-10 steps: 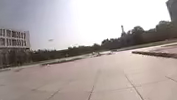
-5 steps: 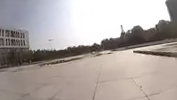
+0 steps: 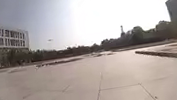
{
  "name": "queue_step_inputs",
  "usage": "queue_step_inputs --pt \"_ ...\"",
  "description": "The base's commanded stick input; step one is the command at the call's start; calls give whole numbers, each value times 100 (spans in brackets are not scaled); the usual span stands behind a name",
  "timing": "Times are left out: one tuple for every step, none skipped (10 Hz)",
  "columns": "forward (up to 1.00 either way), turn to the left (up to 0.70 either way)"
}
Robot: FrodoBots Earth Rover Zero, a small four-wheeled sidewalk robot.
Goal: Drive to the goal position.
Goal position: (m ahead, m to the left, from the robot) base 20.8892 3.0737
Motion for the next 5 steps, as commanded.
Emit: queue_step_inputs --pt "70 -2" --pt "70 -2" --pt "70 -2" --pt "70 -2" --pt "70 -2"
